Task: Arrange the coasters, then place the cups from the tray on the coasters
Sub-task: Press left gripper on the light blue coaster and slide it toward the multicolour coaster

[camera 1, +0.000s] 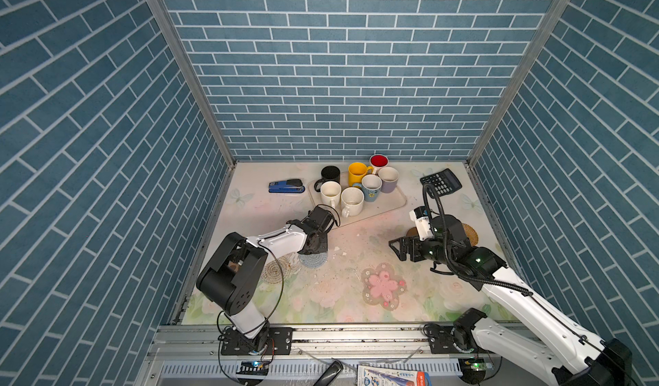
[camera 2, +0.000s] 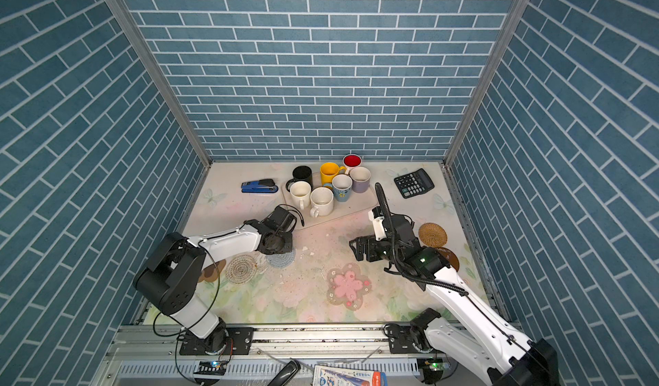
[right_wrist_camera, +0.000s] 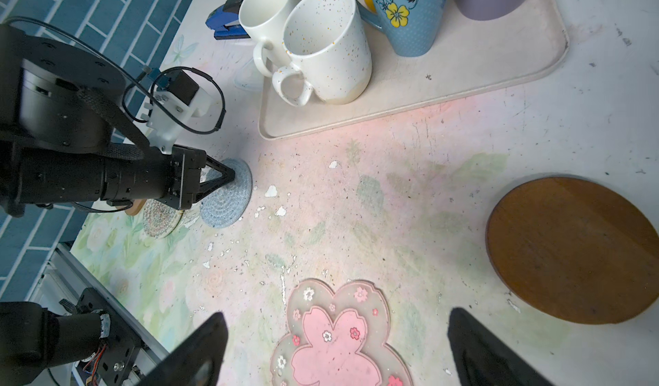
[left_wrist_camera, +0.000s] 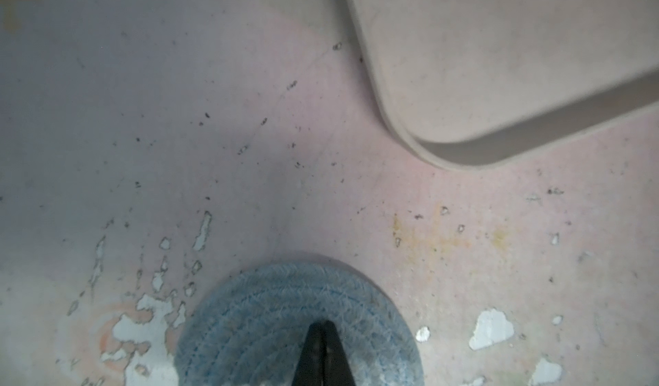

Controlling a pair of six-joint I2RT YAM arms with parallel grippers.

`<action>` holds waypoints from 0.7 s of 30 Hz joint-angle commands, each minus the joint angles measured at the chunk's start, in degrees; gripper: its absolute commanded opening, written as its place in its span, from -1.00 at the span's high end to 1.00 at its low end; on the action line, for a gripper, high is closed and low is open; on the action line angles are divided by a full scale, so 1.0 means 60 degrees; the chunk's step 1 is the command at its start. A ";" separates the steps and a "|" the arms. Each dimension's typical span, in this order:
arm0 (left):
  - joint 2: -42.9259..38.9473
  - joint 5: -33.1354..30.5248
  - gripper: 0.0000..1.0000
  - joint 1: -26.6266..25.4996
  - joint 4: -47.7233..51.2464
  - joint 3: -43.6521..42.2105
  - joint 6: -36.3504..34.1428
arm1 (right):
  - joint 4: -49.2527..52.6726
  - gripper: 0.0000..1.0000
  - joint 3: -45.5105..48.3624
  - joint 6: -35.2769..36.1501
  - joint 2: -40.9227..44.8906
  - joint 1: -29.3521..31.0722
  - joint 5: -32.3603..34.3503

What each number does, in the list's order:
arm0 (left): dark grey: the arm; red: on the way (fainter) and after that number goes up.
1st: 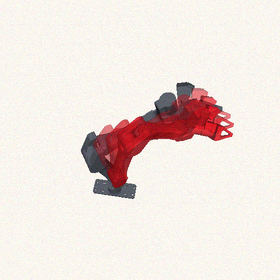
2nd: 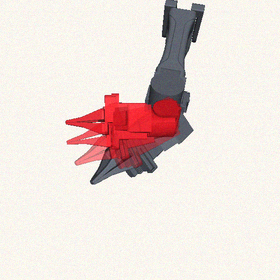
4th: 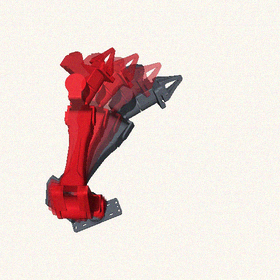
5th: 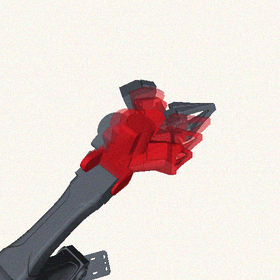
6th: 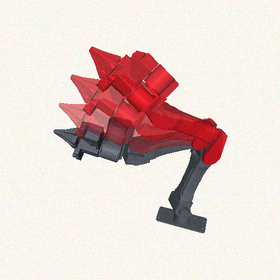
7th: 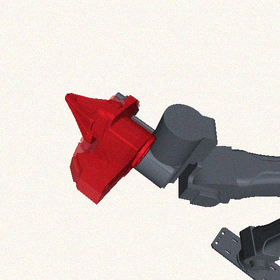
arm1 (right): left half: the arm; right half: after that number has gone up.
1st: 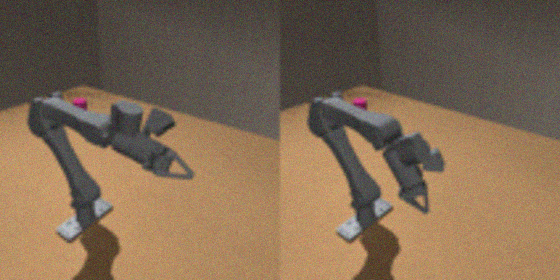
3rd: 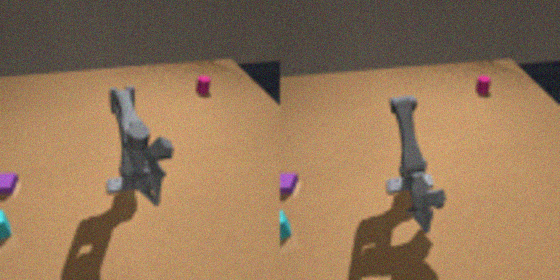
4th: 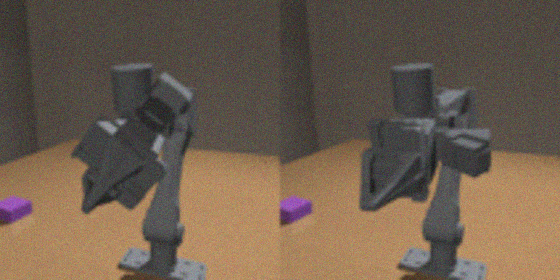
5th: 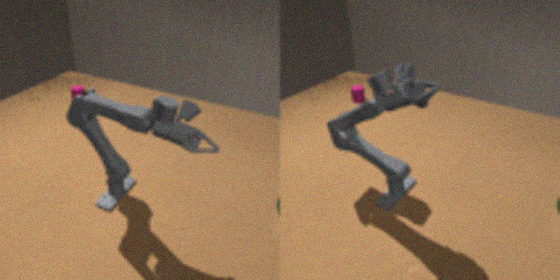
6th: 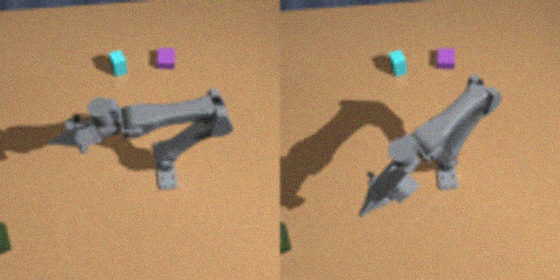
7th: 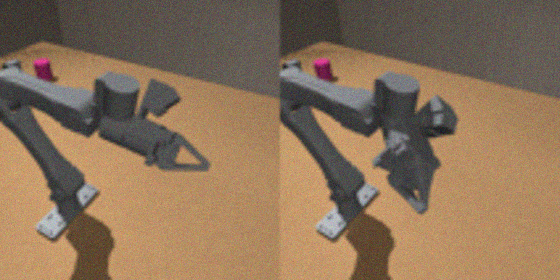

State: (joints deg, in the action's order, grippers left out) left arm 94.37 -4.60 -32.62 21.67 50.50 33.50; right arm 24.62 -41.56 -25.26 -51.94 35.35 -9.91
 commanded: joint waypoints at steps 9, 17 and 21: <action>-0.0518 0.0510 0.97 -0.0360 -0.0221 -0.1721 0.0485 | -0.0801 -0.93 0.0401 -0.0242 -0.0719 0.0027 -0.0223; -0.1791 0.0412 1.00 -0.0480 -0.0004 -0.2752 0.0758 | -0.0841 -0.93 0.0174 -0.0289 -0.1094 0.0033 -0.0373; -0.2339 0.0163 1.00 -0.0474 0.0255 -0.3043 0.0817 | -0.0734 -0.93 -0.0014 -0.0244 -0.1245 0.0027 -0.0412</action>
State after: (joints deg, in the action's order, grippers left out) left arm 80.60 -3.77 -35.14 14.55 35.22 37.60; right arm 20.32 -40.32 -25.74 -58.94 35.35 -11.60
